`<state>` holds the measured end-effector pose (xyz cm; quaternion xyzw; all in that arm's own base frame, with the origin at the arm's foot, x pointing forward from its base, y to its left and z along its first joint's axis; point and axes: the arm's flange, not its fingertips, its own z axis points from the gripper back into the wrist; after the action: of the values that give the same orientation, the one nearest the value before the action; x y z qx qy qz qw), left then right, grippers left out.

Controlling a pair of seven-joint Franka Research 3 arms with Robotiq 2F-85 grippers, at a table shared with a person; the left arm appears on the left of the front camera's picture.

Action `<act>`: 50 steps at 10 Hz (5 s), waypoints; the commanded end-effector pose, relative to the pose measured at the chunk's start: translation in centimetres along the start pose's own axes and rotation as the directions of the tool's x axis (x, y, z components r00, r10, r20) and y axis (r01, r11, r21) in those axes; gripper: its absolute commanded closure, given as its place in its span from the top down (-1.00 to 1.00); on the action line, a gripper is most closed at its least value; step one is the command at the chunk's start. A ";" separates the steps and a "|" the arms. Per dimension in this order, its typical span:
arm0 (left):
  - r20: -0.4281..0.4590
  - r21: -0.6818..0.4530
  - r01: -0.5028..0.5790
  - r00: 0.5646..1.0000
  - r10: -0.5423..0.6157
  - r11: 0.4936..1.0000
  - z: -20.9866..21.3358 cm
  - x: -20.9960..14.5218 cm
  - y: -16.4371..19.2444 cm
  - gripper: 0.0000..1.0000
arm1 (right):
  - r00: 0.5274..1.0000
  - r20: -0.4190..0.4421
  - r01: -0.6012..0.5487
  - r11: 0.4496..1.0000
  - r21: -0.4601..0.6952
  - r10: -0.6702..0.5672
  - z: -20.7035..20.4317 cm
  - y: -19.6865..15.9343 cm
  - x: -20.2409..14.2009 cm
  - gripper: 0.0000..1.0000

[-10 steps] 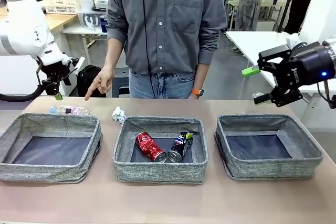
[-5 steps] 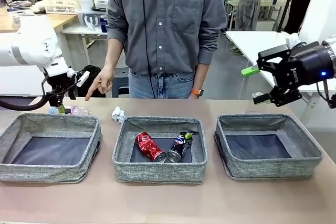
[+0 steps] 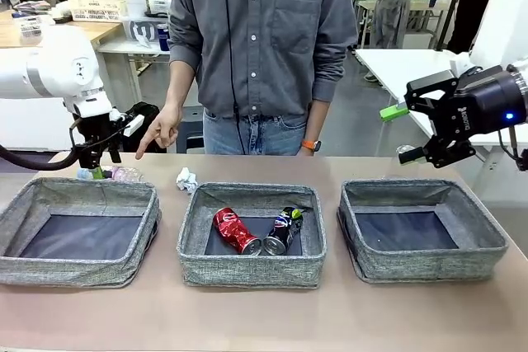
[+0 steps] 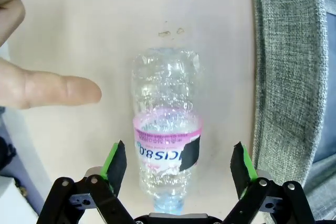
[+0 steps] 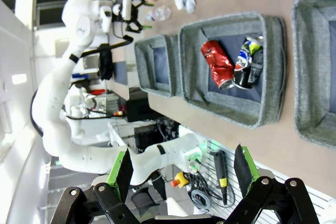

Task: Sort the waste into the appropriate baskets.
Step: Pick up the waste item pointed out by the person.

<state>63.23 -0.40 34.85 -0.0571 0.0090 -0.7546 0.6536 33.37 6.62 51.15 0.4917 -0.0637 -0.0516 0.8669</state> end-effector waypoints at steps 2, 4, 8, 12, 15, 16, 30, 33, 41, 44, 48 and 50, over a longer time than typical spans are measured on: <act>-0.009 -0.005 -0.036 0.999 0.036 0.999 -0.7 0.0 0.7 1.00 | 1.000 -0.009 -0.008 1.000 0.000 0.008 0.1 0.1 0.1 1.00; -0.015 -0.002 -0.048 0.999 0.048 0.999 -1.4 0.0 0.9 1.00 | 1.000 -0.009 -0.008 1.000 0.000 0.008 0.1 0.1 0.1 1.00; -0.031 -0.037 -0.073 0.997 0.072 0.997 -3.6 -0.6 2.2 1.00 | 1.000 -0.009 -0.008 1.000 0.000 0.008 0.1 0.1 0.1 1.00; -0.041 -0.014 -0.086 0.995 0.086 0.996 -3.7 -1.1 2.4 1.00 | 1.000 -0.009 -0.008 1.000 0.000 0.008 0.1 0.1 0.1 1.00; -0.058 0.002 -0.096 0.994 0.096 0.995 -3.7 -1.0 2.5 -0.05 | 1.000 -0.009 -0.008 1.000 0.000 0.008 0.1 0.1 0.1 1.00; -0.064 0.005 -0.089 0.994 0.089 0.996 -3.7 -1.1 2.4 -0.87 | 1.000 -0.009 -0.008 1.000 0.000 0.008 0.1 0.1 0.1 1.00; -0.093 0.022 -0.039 0.995 0.041 0.999 3.1 -2.0 -1.2 -1.00 | 1.000 -0.009 -0.008 1.000 0.000 0.008 0.1 0.1 0.1 1.00; -0.082 -0.041 0.048 0.995 -0.051 0.998 11.4 -0.8 -9.4 -1.00 | 1.000 -0.009 -0.008 1.000 0.000 0.008 0.1 0.1 0.1 1.00; 0.081 -0.014 0.000 0.997 0.001 1.000 18.4 0.7 -22.4 -1.00 | 1.000 -0.009 -0.008 1.000 0.000 0.008 0.1 0.1 0.1 1.00; 0.081 -0.017 0.015 0.997 -0.013 1.000 17.9 0.9 -23.1 -0.97 | 1.000 -0.009 -0.008 1.000 0.000 0.008 0.1 0.1 0.1 1.00; 0.211 -0.121 -0.189 0.954 0.212 0.974 19.6 17.7 -20.0 -0.97 | 1.000 -0.009 -0.008 1.000 0.000 0.008 0.1 0.1 0.1 1.00; 0.177 -0.207 -0.446 0.858 0.482 0.871 20.0 24.8 -20.1 -0.97 | 1.000 -0.009 -0.008 1.000 0.000 0.008 0.1 0.1 0.1 1.00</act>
<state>41.16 -19.81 57.68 -0.1821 -0.0041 -0.6286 0.7561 33.36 6.64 51.17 0.4917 -0.0638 -0.0514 0.8669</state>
